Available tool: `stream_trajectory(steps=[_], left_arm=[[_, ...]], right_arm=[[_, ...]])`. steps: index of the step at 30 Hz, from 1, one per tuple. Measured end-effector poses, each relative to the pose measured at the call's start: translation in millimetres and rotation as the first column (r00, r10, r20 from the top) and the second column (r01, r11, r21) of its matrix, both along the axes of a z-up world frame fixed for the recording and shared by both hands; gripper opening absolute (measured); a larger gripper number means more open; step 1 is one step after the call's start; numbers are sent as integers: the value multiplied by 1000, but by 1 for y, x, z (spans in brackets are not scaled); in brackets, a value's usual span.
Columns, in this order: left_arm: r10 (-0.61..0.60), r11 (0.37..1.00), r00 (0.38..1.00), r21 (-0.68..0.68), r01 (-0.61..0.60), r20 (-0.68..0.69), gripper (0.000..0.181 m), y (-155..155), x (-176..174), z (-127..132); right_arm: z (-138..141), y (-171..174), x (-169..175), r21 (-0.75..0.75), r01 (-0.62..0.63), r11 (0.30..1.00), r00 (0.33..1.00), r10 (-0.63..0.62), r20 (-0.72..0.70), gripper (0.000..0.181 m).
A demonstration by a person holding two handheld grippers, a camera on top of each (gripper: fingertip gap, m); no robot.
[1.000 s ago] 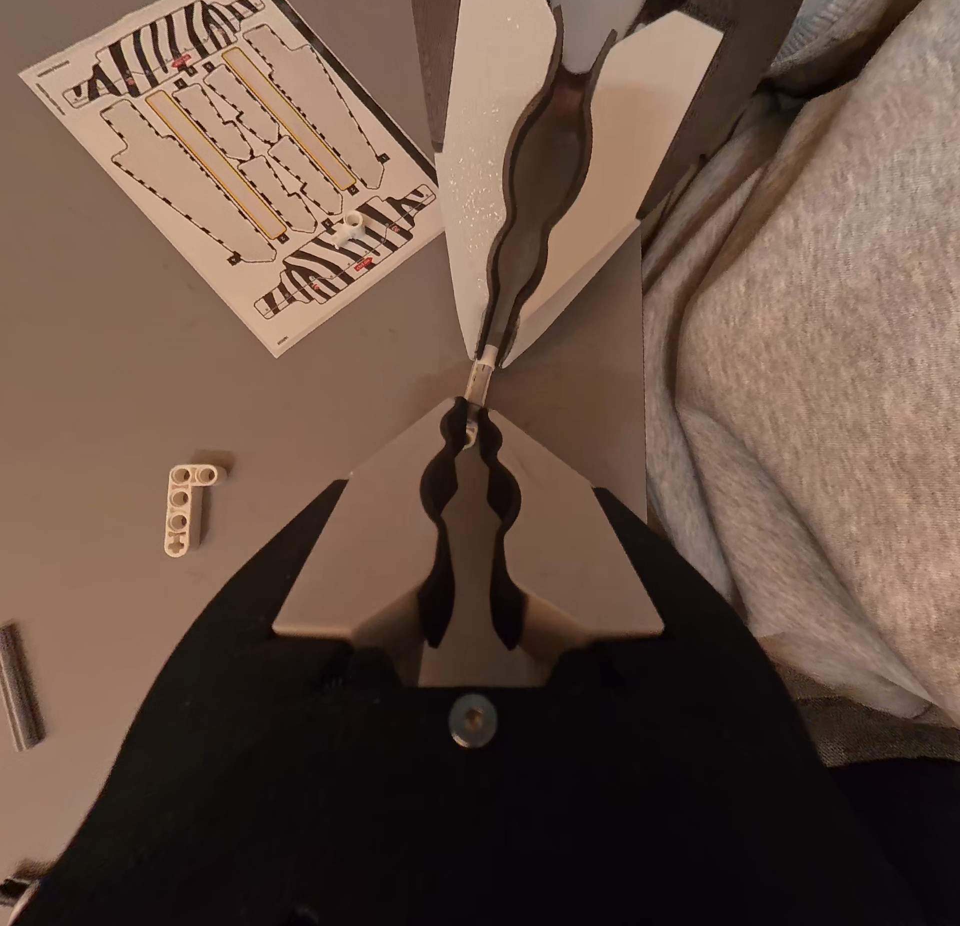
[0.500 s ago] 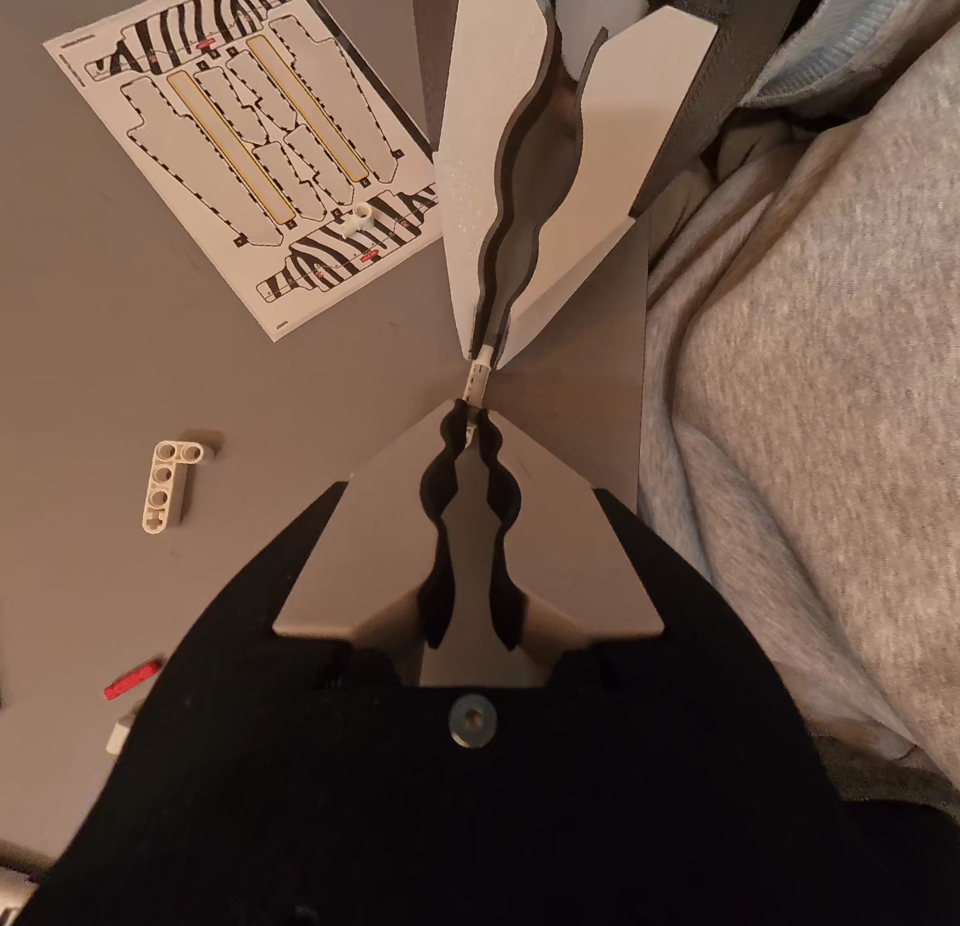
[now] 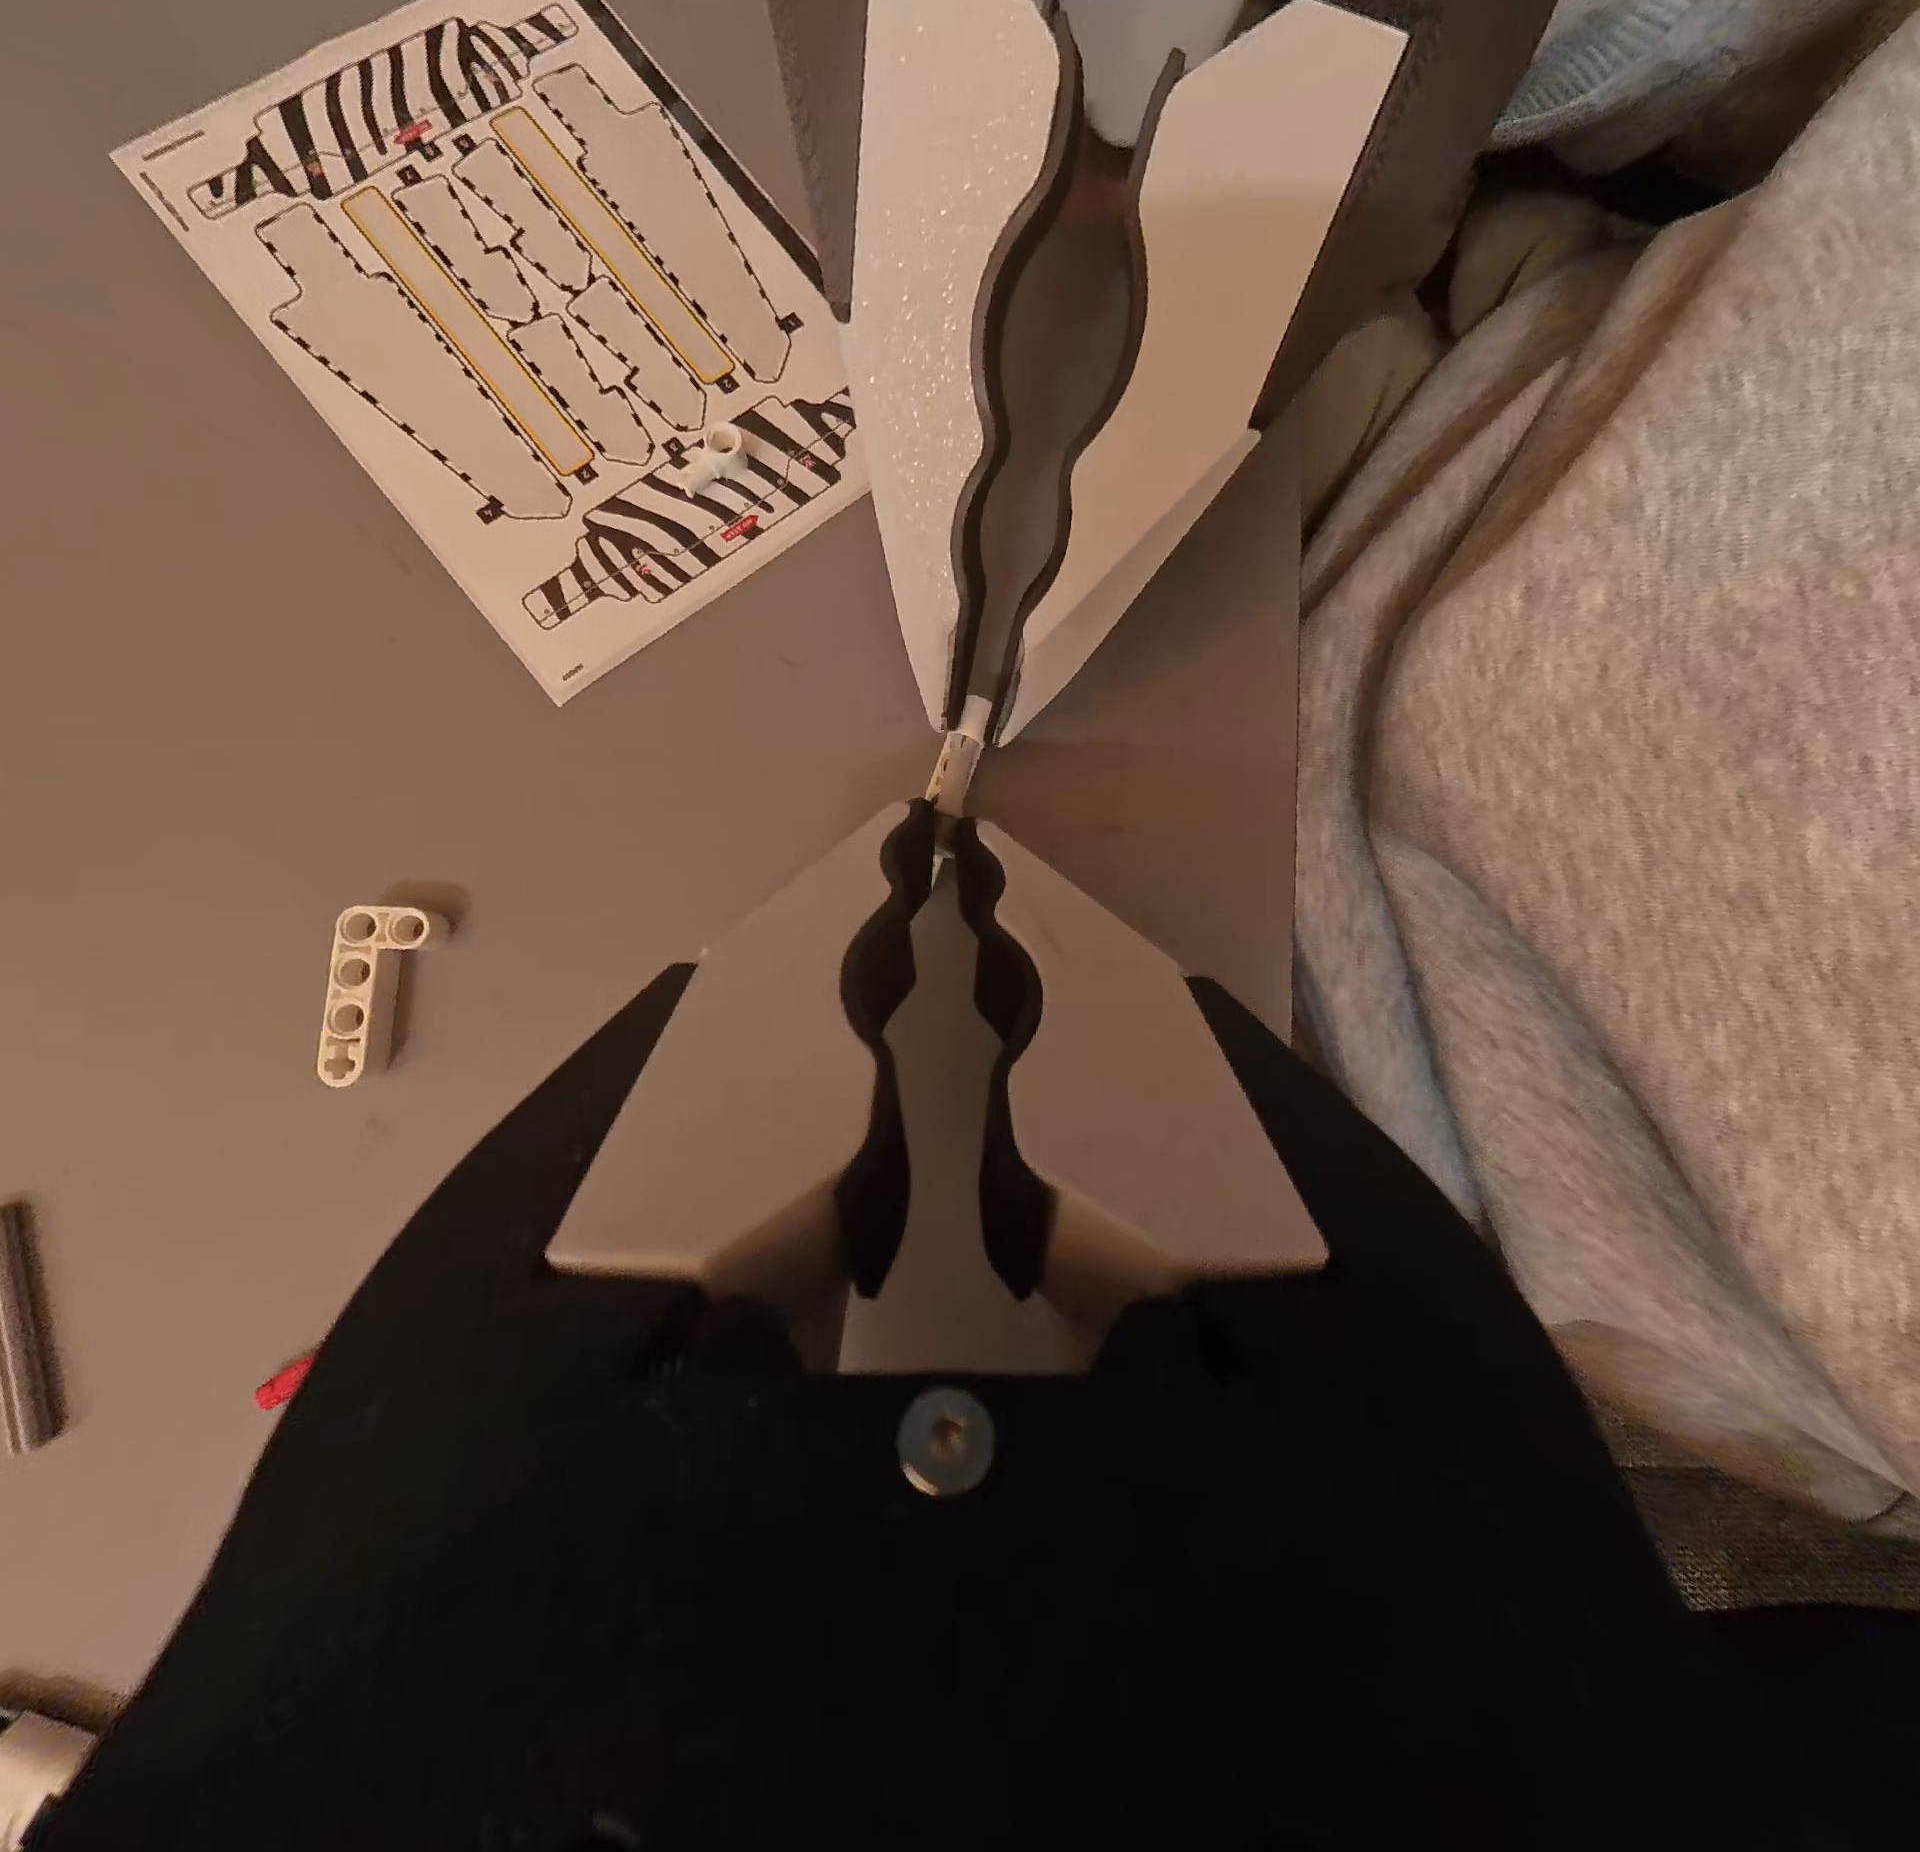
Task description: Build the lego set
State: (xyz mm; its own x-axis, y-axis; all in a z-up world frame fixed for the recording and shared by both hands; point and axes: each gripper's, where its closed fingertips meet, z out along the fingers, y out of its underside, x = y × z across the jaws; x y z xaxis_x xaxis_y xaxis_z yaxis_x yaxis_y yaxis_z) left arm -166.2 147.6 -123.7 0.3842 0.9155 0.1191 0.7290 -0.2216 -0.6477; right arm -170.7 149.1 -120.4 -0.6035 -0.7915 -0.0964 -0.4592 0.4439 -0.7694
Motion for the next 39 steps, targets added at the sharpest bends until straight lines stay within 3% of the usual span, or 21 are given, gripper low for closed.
stream_trajectory(steps=[7,8,12,15,20,22,27,32,36,39], left_arm=[[-27,999,999,18,28,-29,0,-1,-3,2],[-64,995,996,72,68,-54,0,10,-4,7],[-25,995,1000,99,26,-13,0,11,-3,9],[-6,997,999,77,9,-49,0,10,-3,11],[71,997,985,42,-65,-159,0,-15,-13,19],[93,995,980,54,-85,-177,9,-24,-20,20],[7,997,983,72,6,-182,22,-20,-42,18],[-94,994,987,44,100,-129,22,-12,-56,5],[-103,994,989,30,106,-102,23,-11,-59,-3],[-90,995,990,38,94,-104,22,-11,-58,-4]], right_arm=[[0,3,4,29,-43,999,998,42,38,4],[0,4,6,32,-53,998,998,52,46,4],[0,-8,-5,-53,27,998,999,-29,-40,4],[1,-5,-4,-40,30,999,999,-31,-20,4],[1,-2,-5,-31,48,998,999,-48,7,5],[2,-1,-6,-31,61,998,998,-61,10,5],[13,4,-14,-51,111,993,992,-108,58,8],[22,4,-37,-40,221,974,969,-215,121,12],[9,2,-51,42,310,950,943,-313,114,8],[-4,2,-46,117,314,942,941,-325,93,20]])
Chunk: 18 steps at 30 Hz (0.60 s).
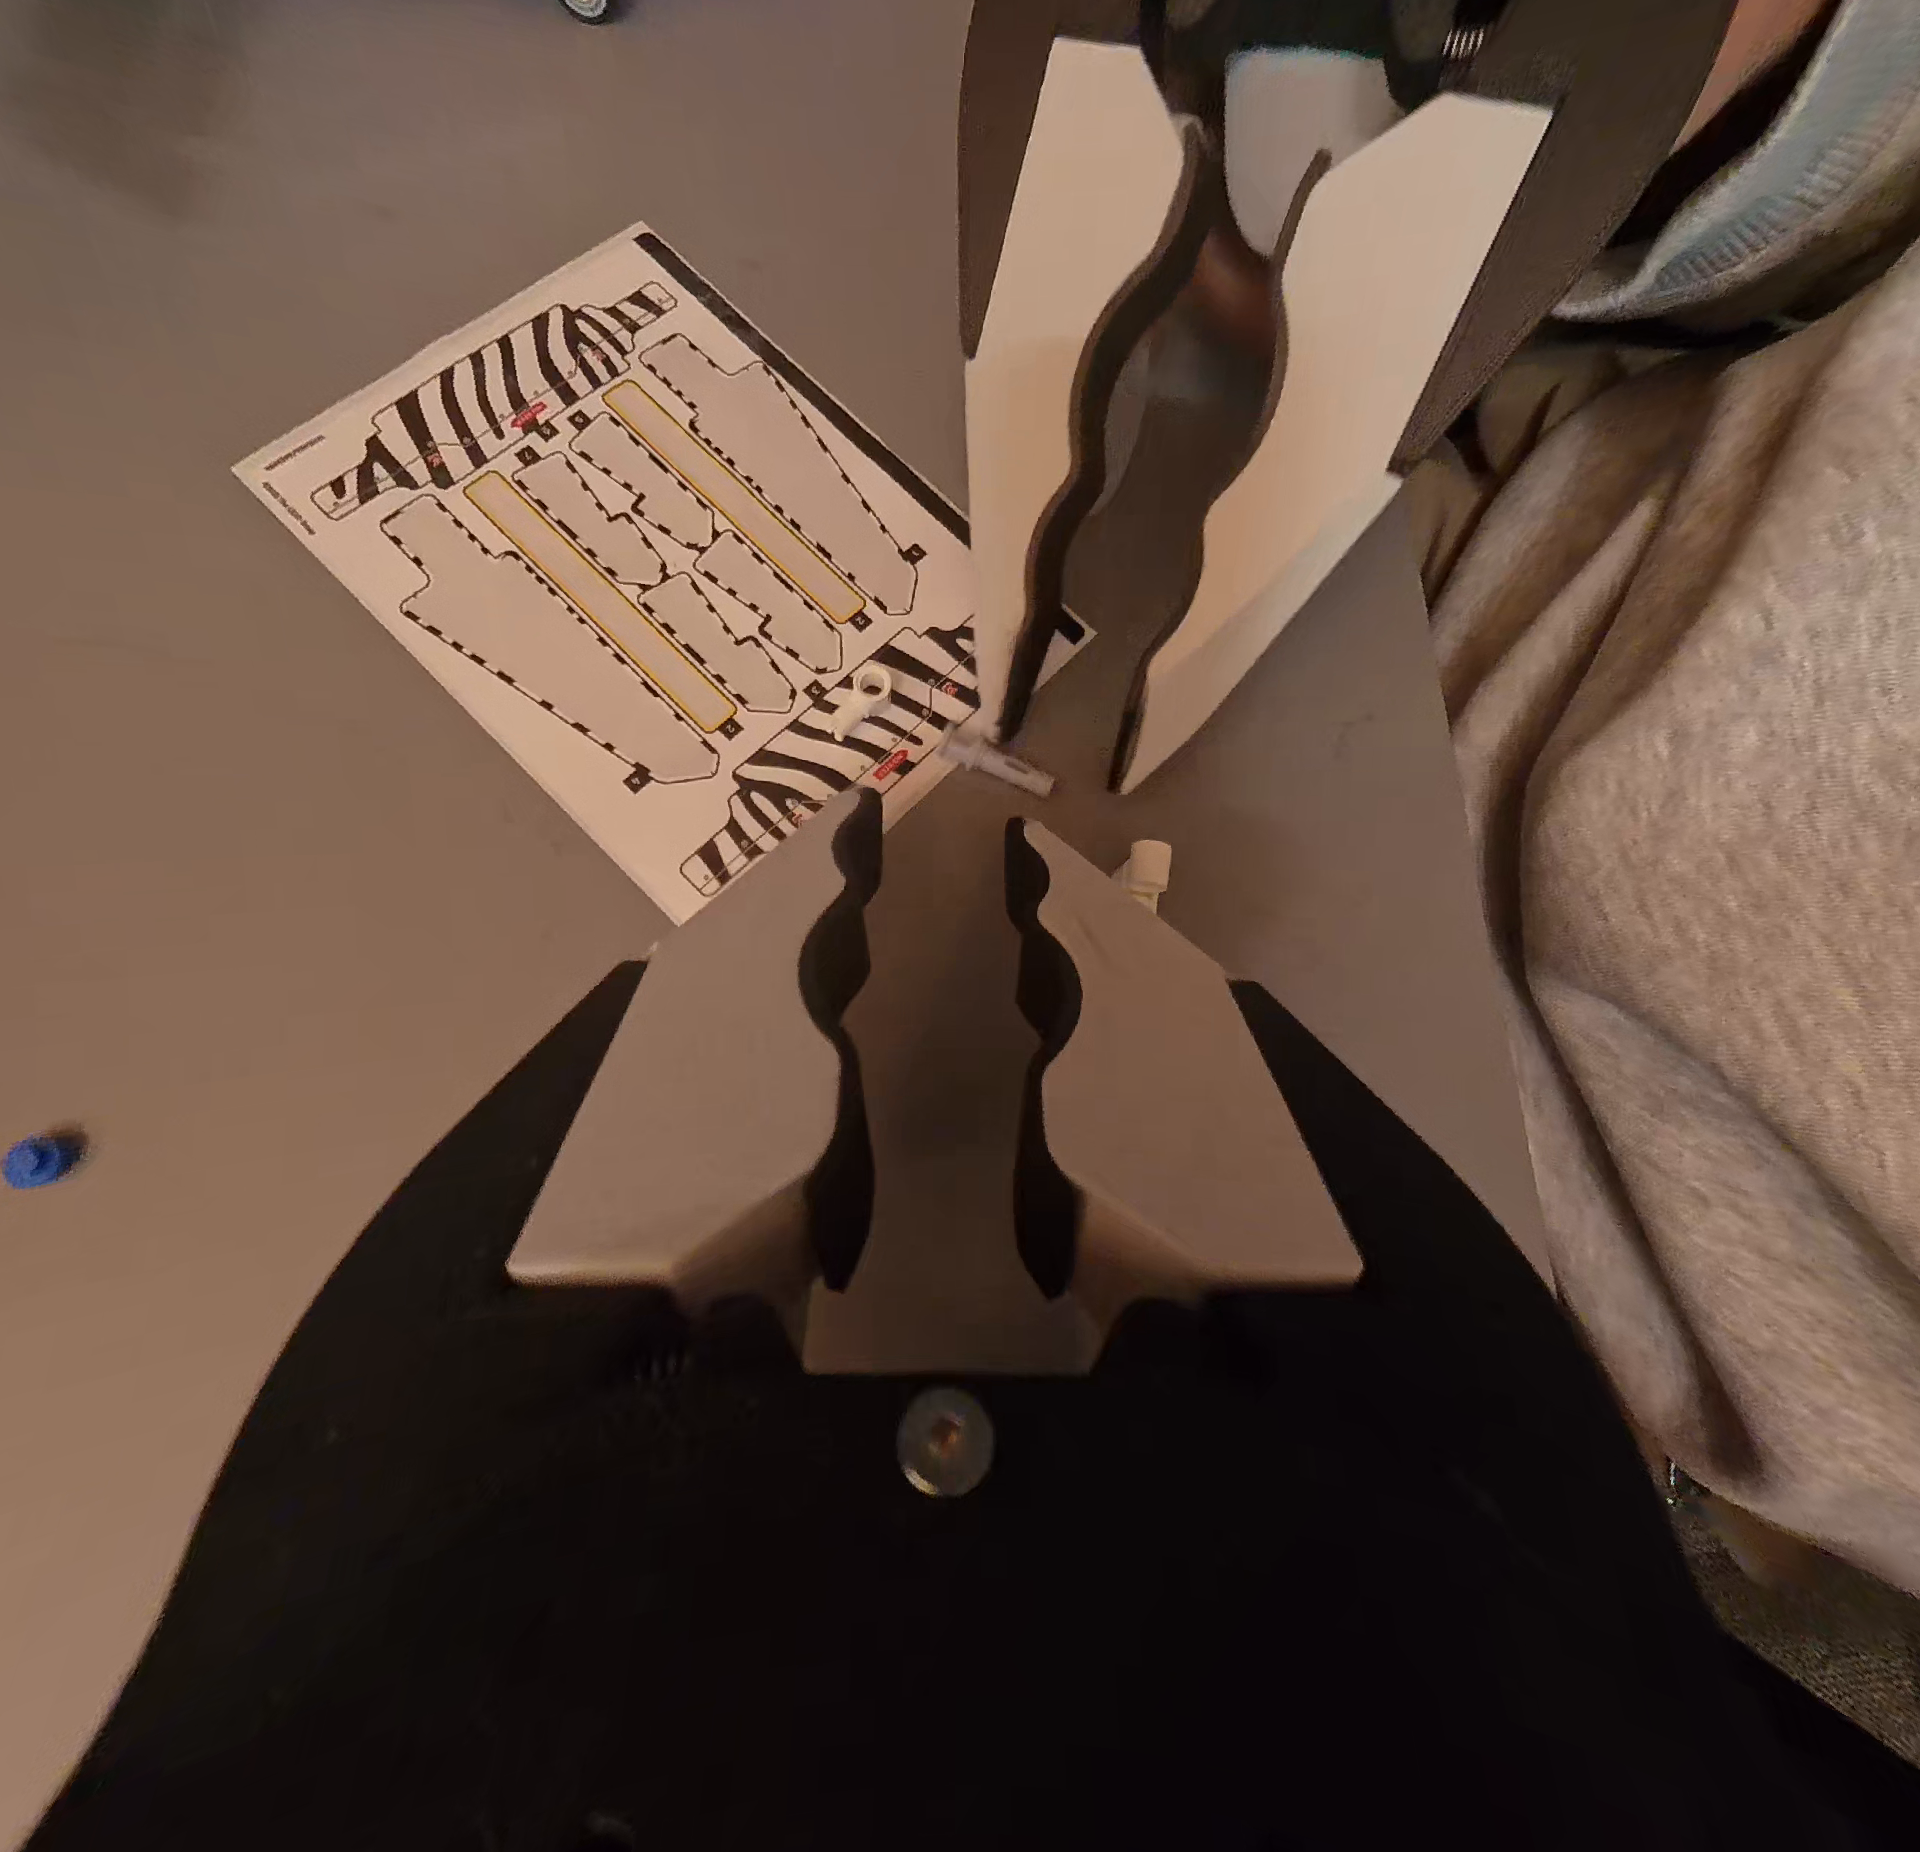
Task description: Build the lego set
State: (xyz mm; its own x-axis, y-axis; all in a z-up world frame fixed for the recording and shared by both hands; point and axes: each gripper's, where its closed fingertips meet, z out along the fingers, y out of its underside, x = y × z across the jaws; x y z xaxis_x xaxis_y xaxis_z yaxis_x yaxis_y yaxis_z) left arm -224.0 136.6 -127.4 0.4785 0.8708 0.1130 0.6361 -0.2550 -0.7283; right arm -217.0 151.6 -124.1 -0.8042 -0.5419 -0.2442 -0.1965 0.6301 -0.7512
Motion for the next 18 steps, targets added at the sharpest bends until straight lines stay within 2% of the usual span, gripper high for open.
stream_trajectory(steps=[6,10,14,18], left_arm=[[36,999,999,-28,-36,6,23,-6,7,-4],[49,997,999,-58,-48,5,23,-11,13,-3],[46,997,999,-55,-46,9,22,-12,19,-4],[36,999,999,26,-35,-30,22,-5,23,6]], right_arm=[[-5,-13,12,-1,8,1000,998,-8,-65,23],[-7,-24,14,-36,15,999,988,-20,-151,4],[-8,-26,16,-50,-1,999,984,-8,-180,4],[-5,-24,19,-91,-51,995,982,33,-185,3]])
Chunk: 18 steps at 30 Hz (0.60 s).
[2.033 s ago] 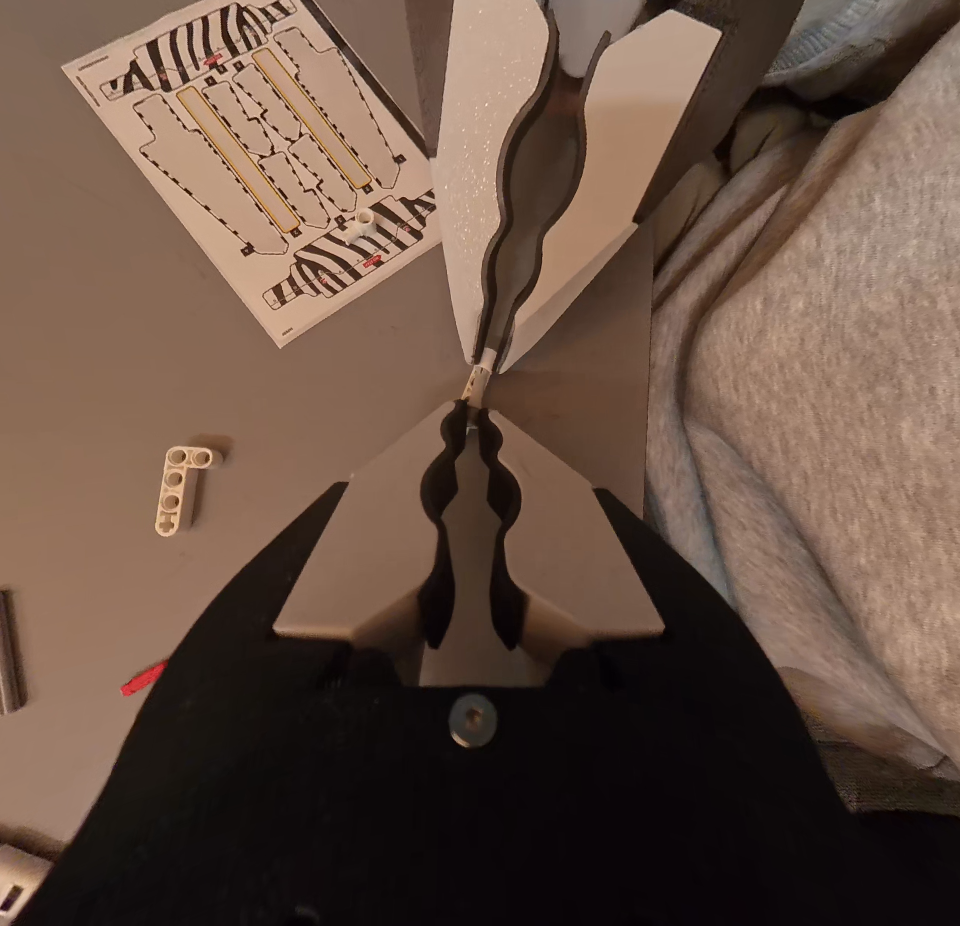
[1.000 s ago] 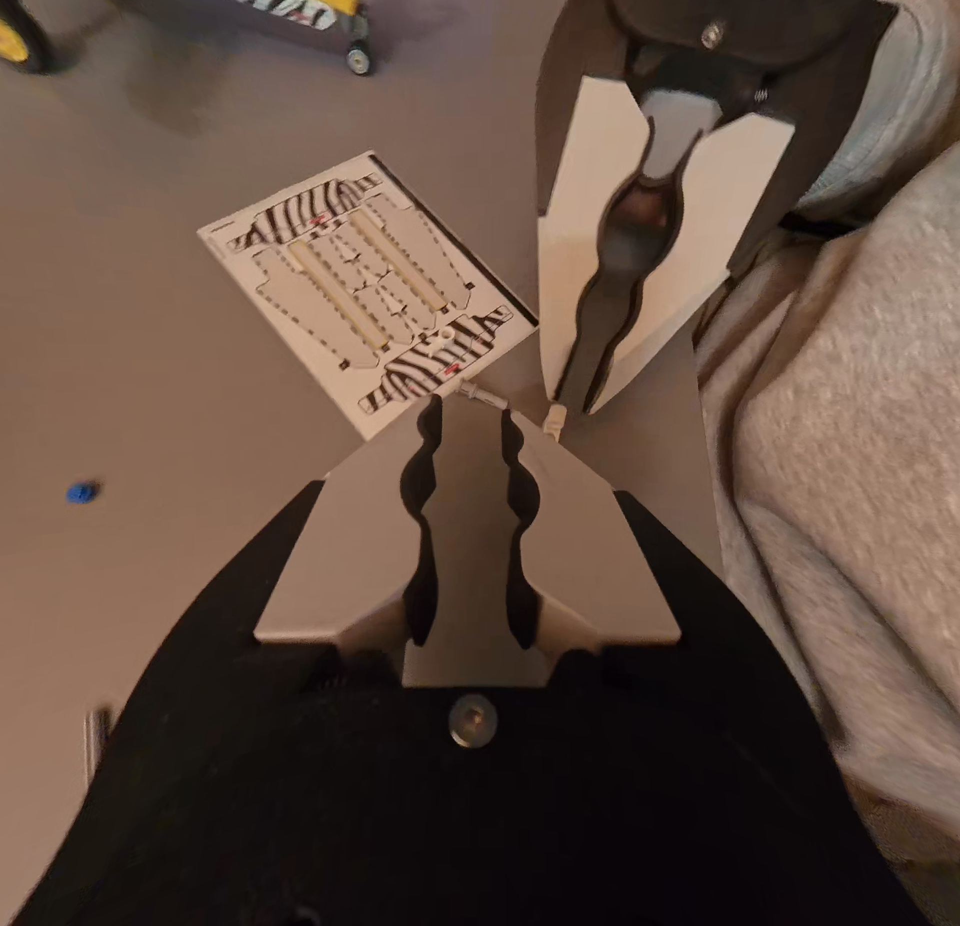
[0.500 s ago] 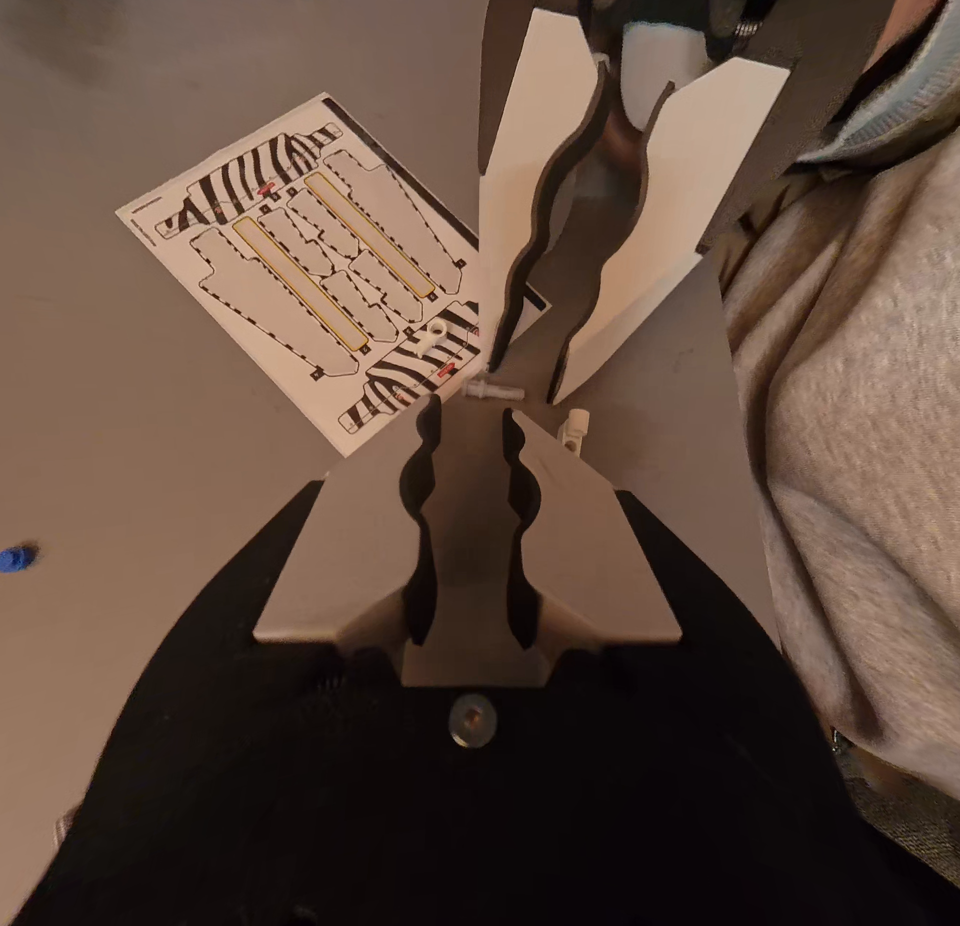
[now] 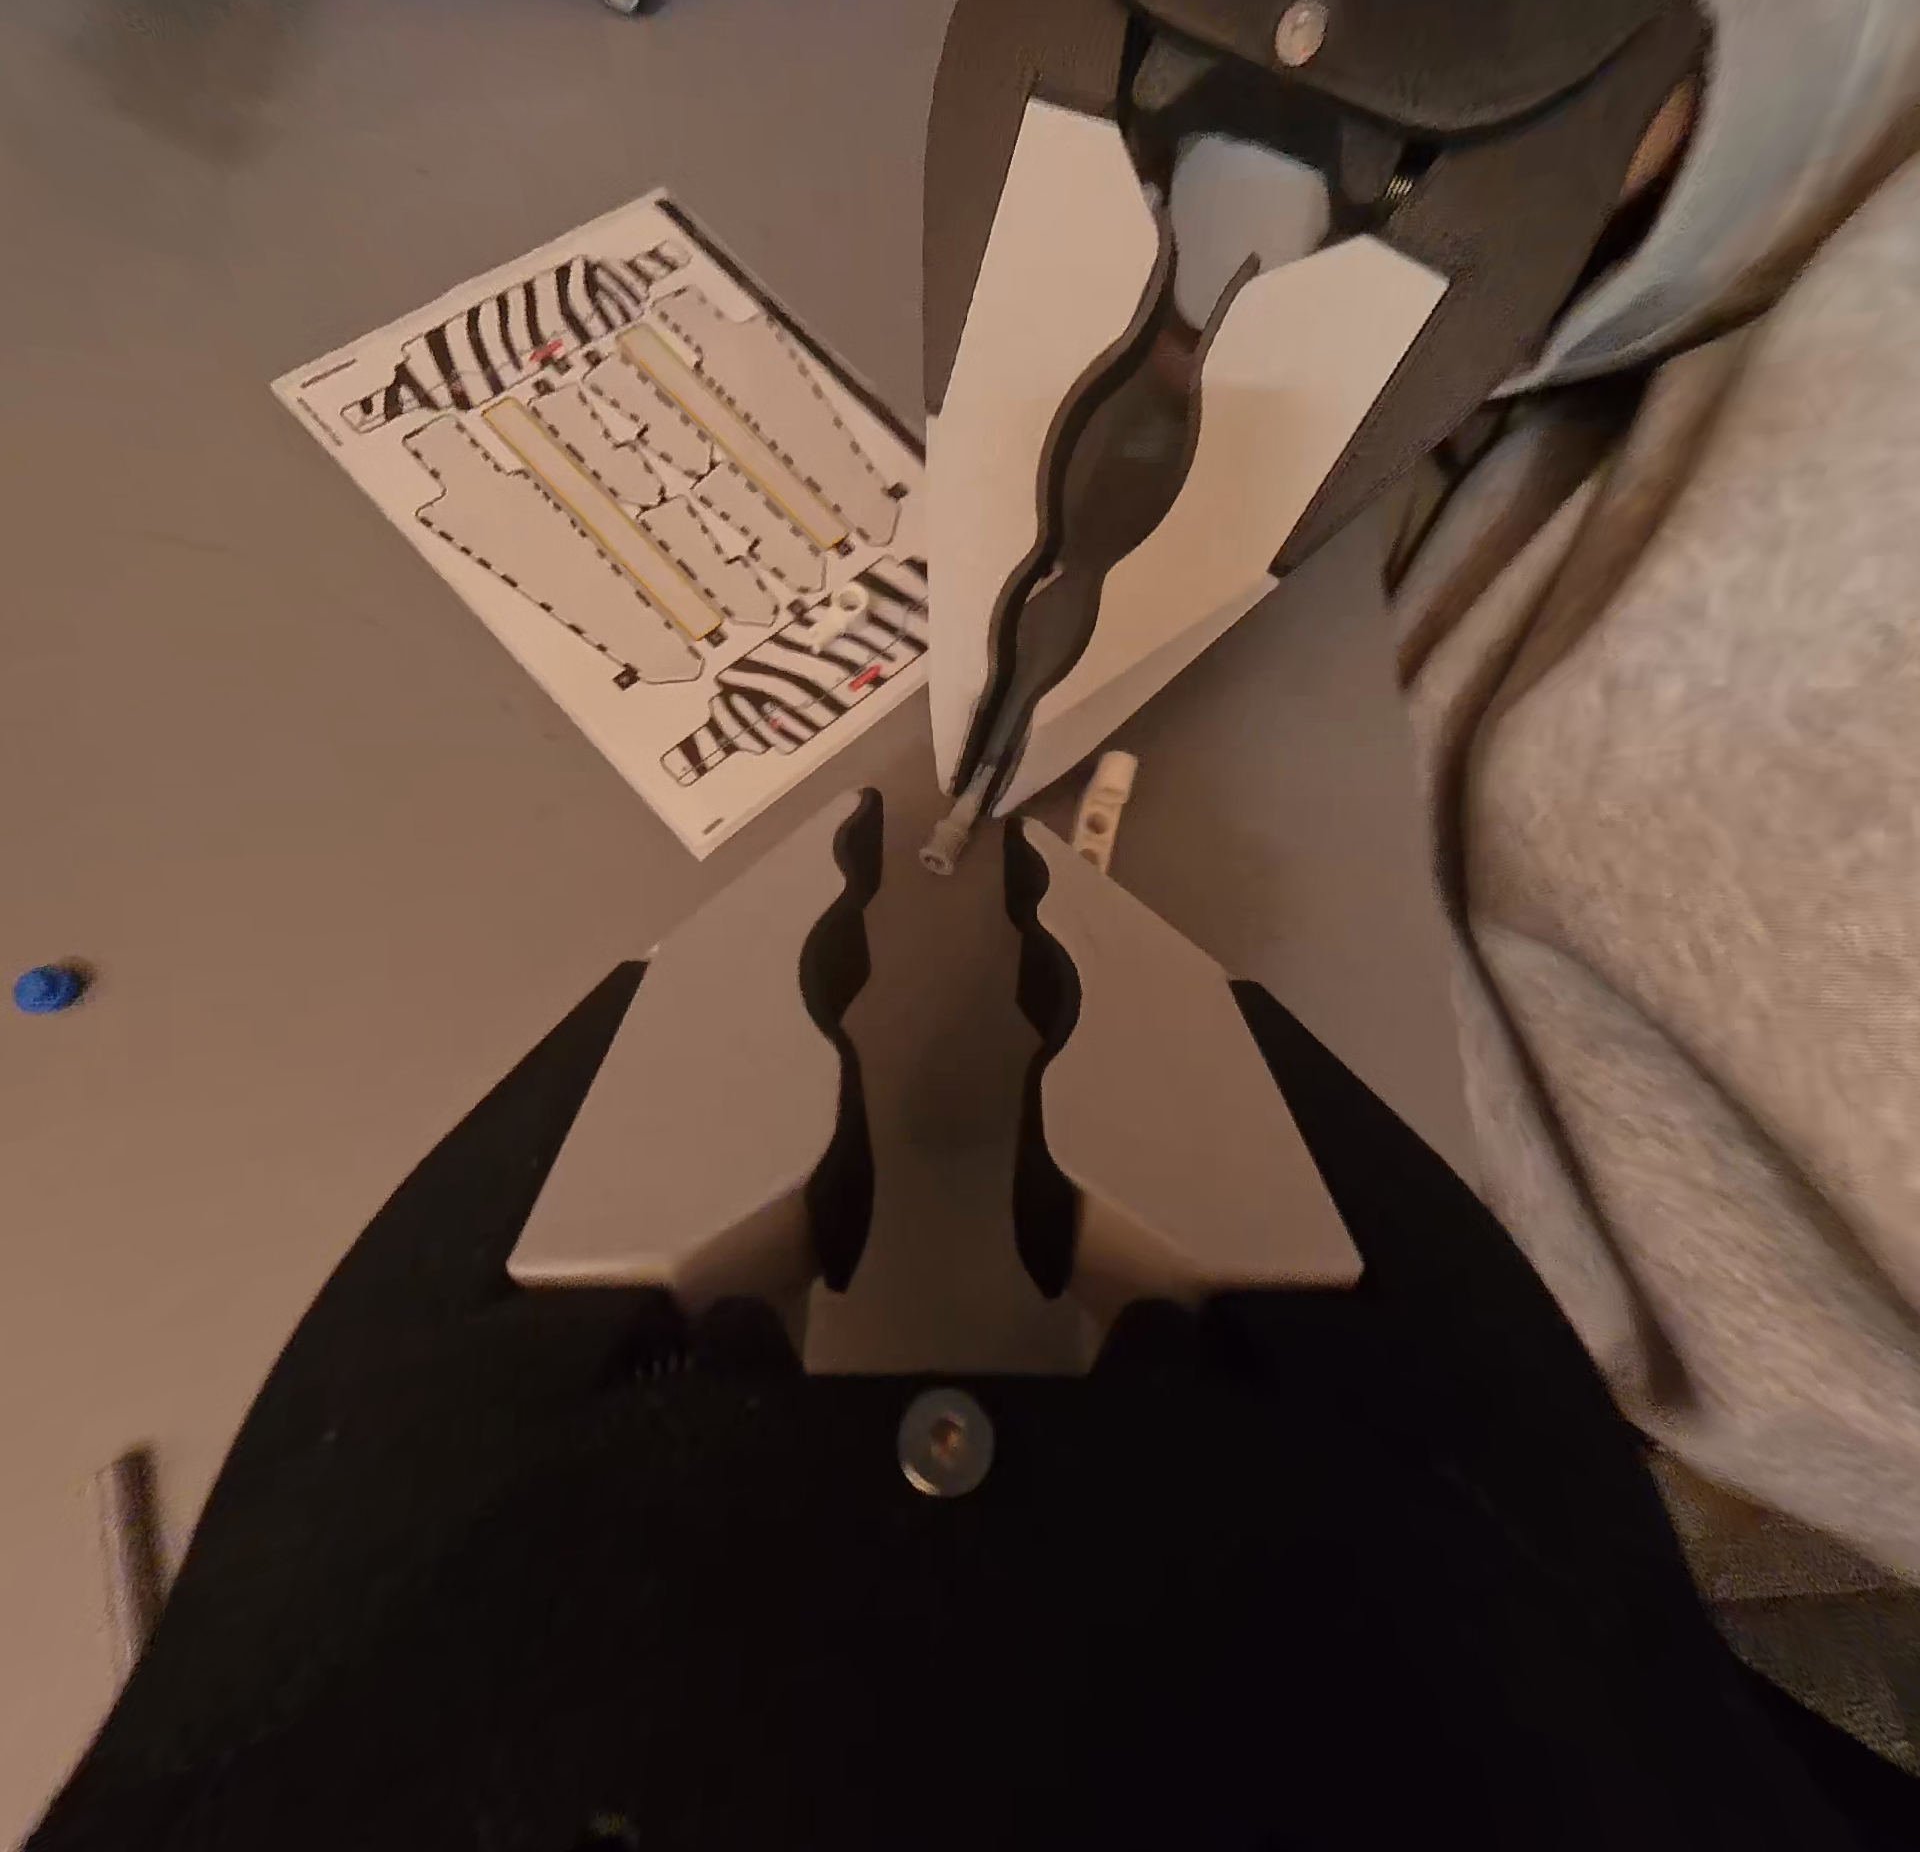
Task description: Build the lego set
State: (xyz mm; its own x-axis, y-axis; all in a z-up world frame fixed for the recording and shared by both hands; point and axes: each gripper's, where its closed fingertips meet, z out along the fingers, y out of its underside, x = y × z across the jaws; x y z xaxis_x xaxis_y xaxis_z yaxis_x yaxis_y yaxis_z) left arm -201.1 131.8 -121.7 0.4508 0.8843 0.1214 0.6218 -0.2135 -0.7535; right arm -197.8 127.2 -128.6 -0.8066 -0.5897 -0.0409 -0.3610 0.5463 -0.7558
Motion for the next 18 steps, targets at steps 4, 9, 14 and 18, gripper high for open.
stream_trajectory(steps=[4,9,14,18], left_arm=[[-24,996,999,87,26,-31,11,8,7,11],[-59,989,996,133,67,-65,6,17,16,23],[-39,982,998,185,48,-53,6,18,19,25],[20,955,999,297,-6,-46,6,15,21,27]], right_arm=[[18,6,9,-92,-91,992,996,92,6,3],[32,12,18,-152,-163,975,986,166,5,3],[35,14,21,-180,-199,963,980,199,-16,4],[36,15,10,-215,-169,962,986,165,-37,13]])
